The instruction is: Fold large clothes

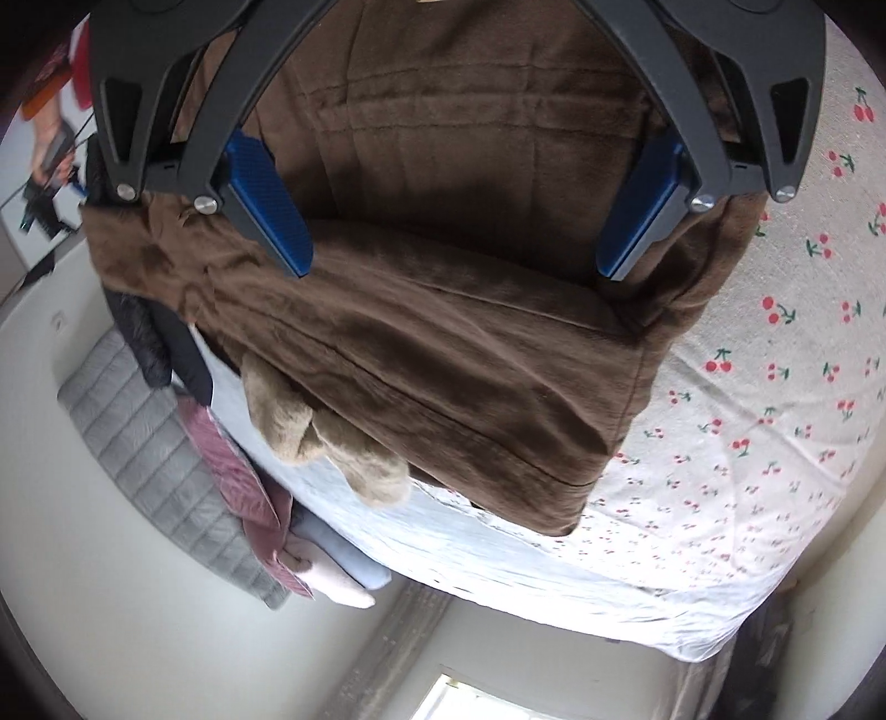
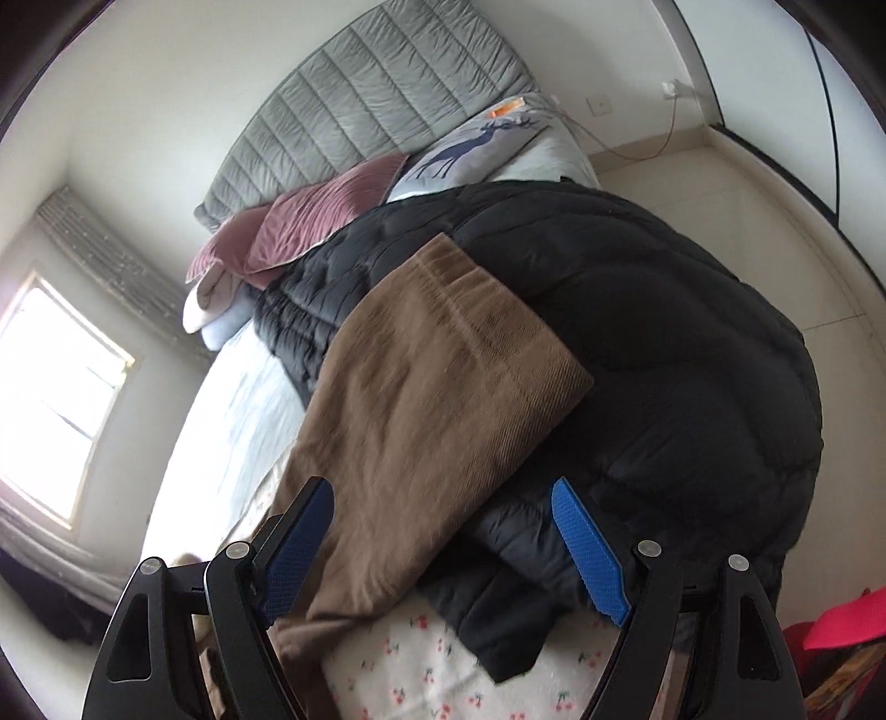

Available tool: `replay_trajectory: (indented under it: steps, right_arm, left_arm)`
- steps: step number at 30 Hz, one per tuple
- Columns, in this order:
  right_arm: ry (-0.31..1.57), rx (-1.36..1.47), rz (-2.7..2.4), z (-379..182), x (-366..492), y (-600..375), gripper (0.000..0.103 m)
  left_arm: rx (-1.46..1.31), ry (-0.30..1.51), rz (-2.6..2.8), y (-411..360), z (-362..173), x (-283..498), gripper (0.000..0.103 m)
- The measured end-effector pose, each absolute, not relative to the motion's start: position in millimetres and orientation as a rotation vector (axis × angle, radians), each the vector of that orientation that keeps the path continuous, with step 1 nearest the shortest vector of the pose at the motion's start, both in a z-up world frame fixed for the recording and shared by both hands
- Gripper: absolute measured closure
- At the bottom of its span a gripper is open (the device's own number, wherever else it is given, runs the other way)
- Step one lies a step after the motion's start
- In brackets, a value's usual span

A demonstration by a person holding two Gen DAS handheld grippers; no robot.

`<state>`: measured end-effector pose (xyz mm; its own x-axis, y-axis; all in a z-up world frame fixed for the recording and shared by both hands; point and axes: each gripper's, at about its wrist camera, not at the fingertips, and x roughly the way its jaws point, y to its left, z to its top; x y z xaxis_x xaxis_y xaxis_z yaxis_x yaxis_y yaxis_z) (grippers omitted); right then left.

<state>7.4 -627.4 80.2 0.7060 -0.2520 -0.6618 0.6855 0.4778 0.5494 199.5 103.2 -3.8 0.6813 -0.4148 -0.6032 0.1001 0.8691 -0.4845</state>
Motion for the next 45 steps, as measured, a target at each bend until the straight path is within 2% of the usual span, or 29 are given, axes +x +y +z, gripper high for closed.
replay_trajectory:
  steps: [4, 6, 8, 9, 11, 12, 20, 26, 32, 38, 45]
  right_arm:
    - [0.558, 0.902, -0.672, 67, 23, -636, 0.021]
    - [0.537, 0.889, -0.707, 68, 29, -638, 0.026]
    - [0.521, 0.896, -0.721, 70, 33, -641, 0.05]
    - [0.514, 0.904, -0.716, 71, 35, -642, 0.057]
    - [0.498, 0.908, -0.705, 76, 38, -643, 0.09]
    - [0.481, 0.903, -0.702, 82, 38, -642, 0.092]
    - [0.365, 0.719, -0.589, 163, 49, -595, 0.096]
    - [0.335, 0.522, -0.427, 238, 85, -515, 0.096]
    - [0.367, 0.309, -0.275, 285, 132, -419, 0.096]
    - [0.426, 0.141, -0.1, 292, 169, -320, 0.096]
    - [0.607, -0.002, 0.122, 241, 207, -219, 0.095]
  left_arm:
    - [-0.48, 0.787, -0.289, 108, -9, 202, 0.001]
    - [-0.475, 0.784, -0.286, 106, -9, 201, 0.001]
    - [-0.464, 0.784, -0.286, 105, -9, 201, 0.001]
    - [-0.459, 0.785, -0.286, 104, -9, 201, 0.001]
    - [-0.453, 0.787, -0.287, 103, -10, 201, 0.001]
    - [-0.454, 0.787, -0.29, 104, -10, 202, 0.001]
    - [-0.46, 0.781, -0.3, 106, -9, 202, 0.001]
    - [-0.429, 0.758, -0.293, 106, -3, 200, 0.001]
    - [-0.441, 0.75, -0.284, 111, -1, 201, 0.001]
    - [-0.446, 0.749, -0.298, 109, 1, 200, 0.001]
    - [-0.44, 0.739, -0.304, 108, 4, 199, 0.001]
